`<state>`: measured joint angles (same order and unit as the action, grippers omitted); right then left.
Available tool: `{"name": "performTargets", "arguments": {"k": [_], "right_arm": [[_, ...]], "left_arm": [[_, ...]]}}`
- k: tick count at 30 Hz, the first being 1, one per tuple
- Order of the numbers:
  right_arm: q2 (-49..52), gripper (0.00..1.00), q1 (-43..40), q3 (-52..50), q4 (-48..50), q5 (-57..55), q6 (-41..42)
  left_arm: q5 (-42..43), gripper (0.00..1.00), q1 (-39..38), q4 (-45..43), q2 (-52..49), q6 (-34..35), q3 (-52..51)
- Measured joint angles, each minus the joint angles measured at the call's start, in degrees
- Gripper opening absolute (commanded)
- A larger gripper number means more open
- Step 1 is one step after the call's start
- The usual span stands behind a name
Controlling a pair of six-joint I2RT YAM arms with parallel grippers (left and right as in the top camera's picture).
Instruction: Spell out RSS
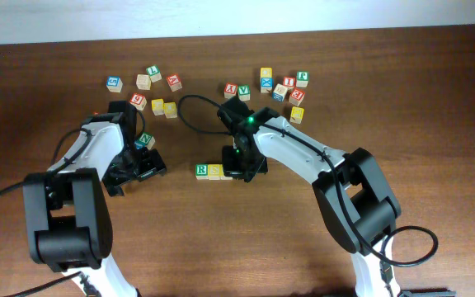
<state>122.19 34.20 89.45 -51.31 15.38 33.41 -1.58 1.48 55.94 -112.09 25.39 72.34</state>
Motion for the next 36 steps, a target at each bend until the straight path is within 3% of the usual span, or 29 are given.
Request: {"name": "performTargets", "arguments": {"k": [14,26,36], "right_arm": [[-0.42,0.04,-2.93,4.63,-6.12,-1.33,-0.7],[-1.07,0.04,-2.16,7.48,14.62,-2.21,-0.92],[-0.98,0.04,3.78,7.48,17.64,-2.23,-0.37]], "left_arm": [[0.0,0.99,0.0,0.0,0.0,0.02,0.0],[0.0,0.99,0.0,0.0,0.0,0.02,0.0],[0.0,0.99,0.0,0.0,0.0,0.02,0.0]]}}
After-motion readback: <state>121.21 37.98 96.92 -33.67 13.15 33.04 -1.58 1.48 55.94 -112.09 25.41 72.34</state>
